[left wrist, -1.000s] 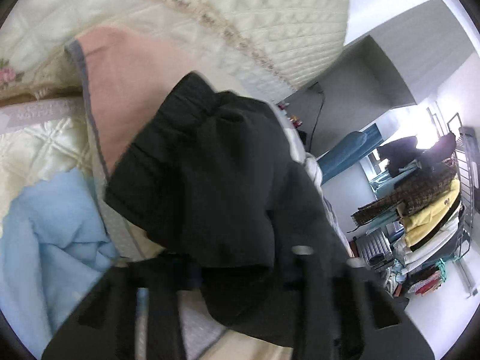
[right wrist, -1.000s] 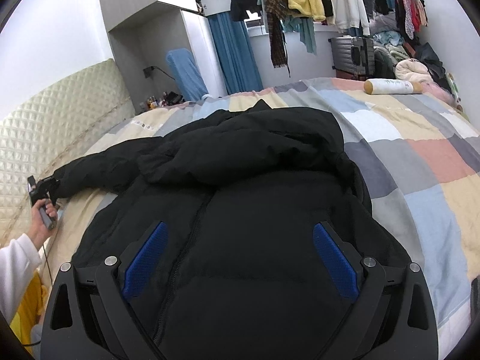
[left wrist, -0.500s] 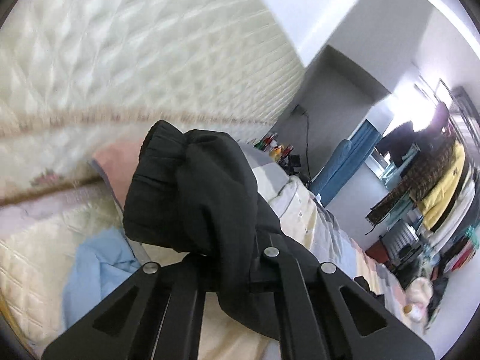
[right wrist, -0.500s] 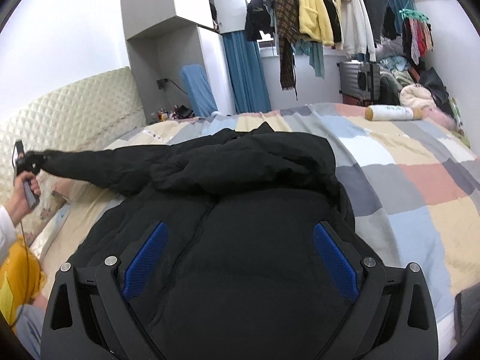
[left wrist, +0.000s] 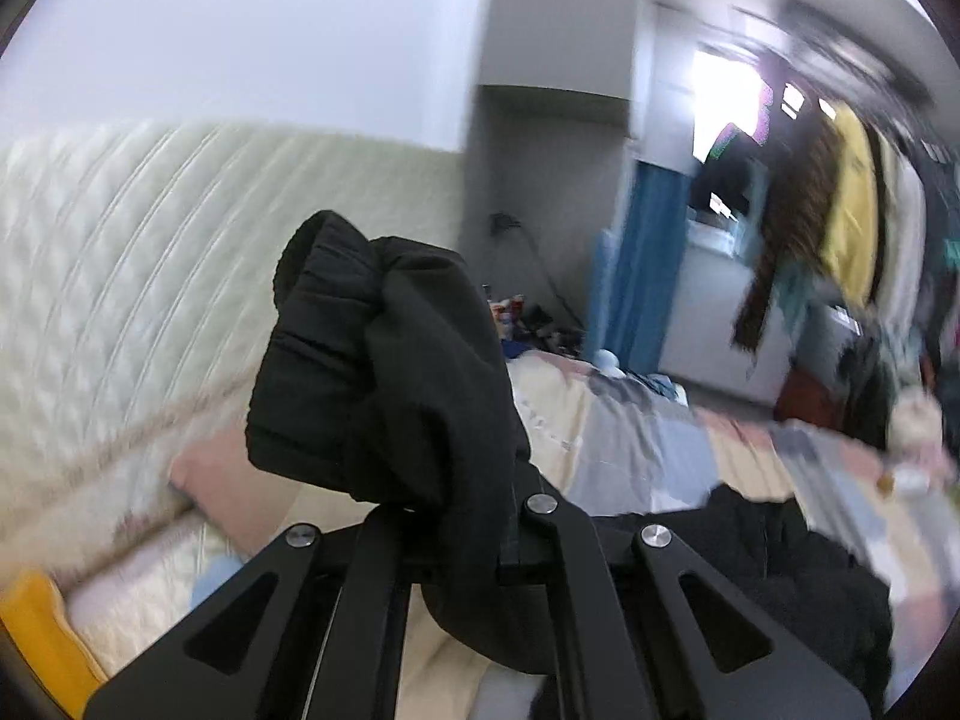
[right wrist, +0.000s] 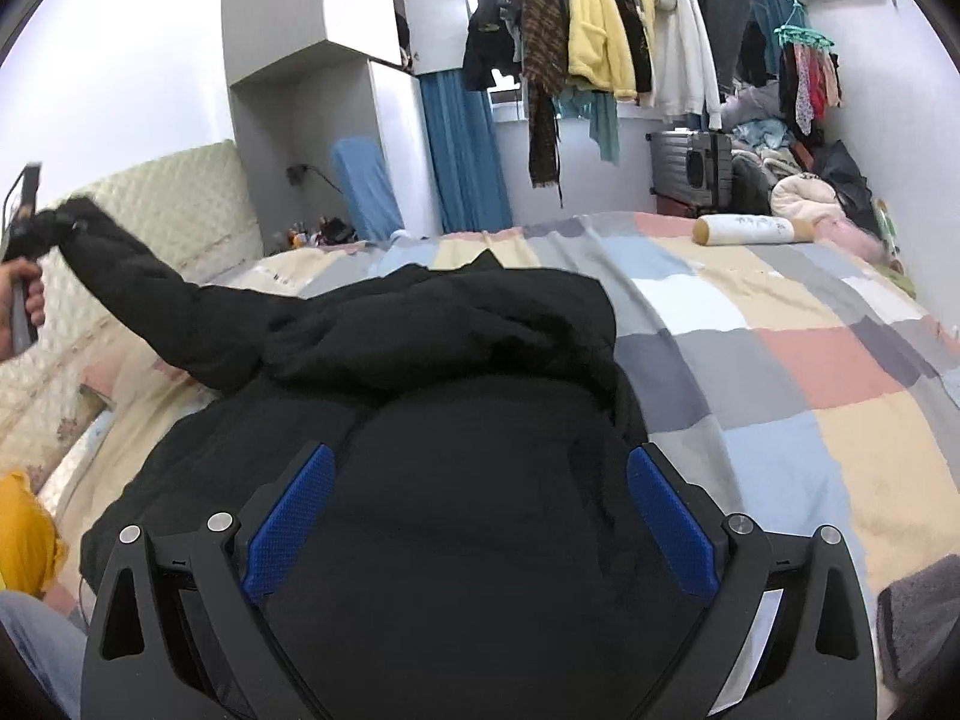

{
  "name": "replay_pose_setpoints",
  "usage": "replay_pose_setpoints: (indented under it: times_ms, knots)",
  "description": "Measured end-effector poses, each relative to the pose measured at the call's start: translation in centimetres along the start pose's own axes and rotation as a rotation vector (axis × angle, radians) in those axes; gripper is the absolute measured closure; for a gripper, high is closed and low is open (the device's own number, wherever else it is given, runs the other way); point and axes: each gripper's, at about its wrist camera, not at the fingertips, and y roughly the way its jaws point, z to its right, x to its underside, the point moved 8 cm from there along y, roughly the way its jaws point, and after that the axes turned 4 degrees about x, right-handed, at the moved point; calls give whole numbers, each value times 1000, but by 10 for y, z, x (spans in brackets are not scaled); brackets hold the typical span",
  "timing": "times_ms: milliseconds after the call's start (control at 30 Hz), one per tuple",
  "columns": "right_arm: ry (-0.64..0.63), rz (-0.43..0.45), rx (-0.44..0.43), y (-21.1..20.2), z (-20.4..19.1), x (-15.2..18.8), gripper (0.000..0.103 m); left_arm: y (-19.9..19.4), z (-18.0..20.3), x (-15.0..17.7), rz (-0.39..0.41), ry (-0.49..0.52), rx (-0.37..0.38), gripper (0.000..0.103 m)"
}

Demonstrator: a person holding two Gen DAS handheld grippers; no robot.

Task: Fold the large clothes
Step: 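Lift the sleeve and fold it across the jacket front with the left gripper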

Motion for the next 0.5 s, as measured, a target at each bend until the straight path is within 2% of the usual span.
replay_pose_setpoints:
  times_ms: [100, 200, 500]
  knots:
    - [13, 19, -9, -5, 5, -2, 4, -7, 56, -11, 18, 107, 43, 100]
    - [30, 22, -8, -6, 11, -2, 4, -13, 110, -15, 37, 148, 116, 100]
    - [64, 61, 2, -16, 32, -3, 4, -12, 260, 17, 29, 245, 298, 99]
